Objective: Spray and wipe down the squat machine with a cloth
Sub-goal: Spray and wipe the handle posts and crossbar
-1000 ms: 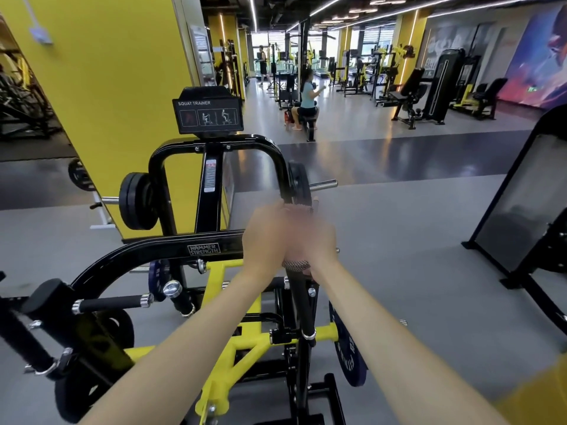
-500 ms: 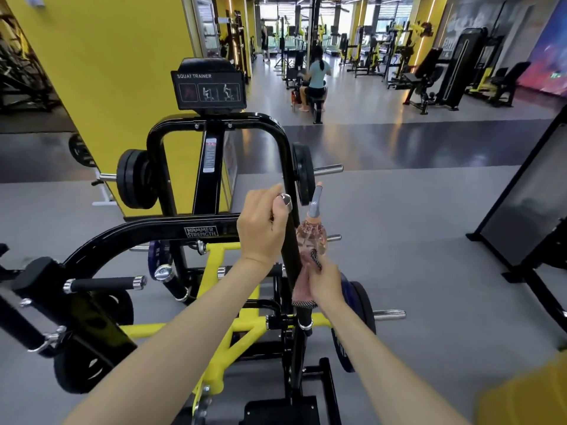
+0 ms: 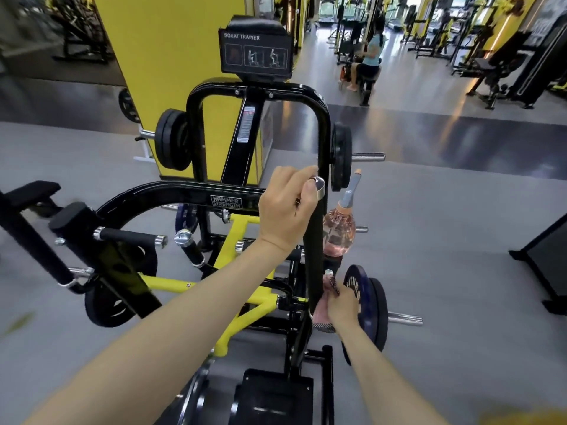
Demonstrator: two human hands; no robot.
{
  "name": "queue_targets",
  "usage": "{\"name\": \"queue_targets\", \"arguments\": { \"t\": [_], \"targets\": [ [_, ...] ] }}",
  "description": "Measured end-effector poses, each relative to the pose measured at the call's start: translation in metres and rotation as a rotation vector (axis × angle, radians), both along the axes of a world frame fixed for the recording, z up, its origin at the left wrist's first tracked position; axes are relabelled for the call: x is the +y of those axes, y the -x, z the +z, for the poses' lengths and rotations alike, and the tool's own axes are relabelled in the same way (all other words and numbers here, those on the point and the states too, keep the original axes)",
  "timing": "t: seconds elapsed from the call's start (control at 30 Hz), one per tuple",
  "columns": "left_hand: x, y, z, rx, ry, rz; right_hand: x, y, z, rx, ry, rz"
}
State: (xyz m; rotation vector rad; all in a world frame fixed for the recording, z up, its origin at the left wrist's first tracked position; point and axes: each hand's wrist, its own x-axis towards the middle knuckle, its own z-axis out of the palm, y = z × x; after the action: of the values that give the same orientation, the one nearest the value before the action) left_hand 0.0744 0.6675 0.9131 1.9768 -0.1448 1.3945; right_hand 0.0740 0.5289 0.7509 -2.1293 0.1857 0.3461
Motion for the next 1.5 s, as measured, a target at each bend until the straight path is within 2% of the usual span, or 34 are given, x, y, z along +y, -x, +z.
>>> {"name": "queue_targets", "arguments": {
  "t": [0.3,0.47,0.6,0.7,0.87,1.2,1.33,1.5],
  "targets": [
    [-0.001,-0.004,-0.001,0.000,0.056,0.004,-0.008,-0.003,-0.031,0.122,0.076,-0.015],
    [-0.001,-0.004,-0.003,0.017,0.076,-0.013,-0.012,-0.005,-0.035,0.166,0.226,-0.103],
    [-0.003,-0.004,-0.004,0.027,0.081,-0.010,-0.016,-0.008,-0.038,0.249,0.132,-0.198],
    [-0.003,-0.003,-0.004,0.039,0.092,-0.015,-0.009,-0.007,-0.038,0.319,-0.045,-0.197],
    [-0.004,-0.004,-0.004,0.042,0.107,-0.036,0.000,-0.010,-0.033,0.309,-0.190,-0.233],
    [-0.003,-0.003,-0.005,0.066,0.097,-0.043,0.000,-0.025,-0.004,0.315,-0.198,-0.182],
    [-0.003,0.003,-0.002,0.099,0.093,-0.042,0.001,-0.031,0.033,0.347,-0.372,-0.168],
    [-0.003,0.011,0.004,0.162,0.071,-0.022,0.005,-0.033,0.091,0.291,-0.546,-0.101]
  ]
}}
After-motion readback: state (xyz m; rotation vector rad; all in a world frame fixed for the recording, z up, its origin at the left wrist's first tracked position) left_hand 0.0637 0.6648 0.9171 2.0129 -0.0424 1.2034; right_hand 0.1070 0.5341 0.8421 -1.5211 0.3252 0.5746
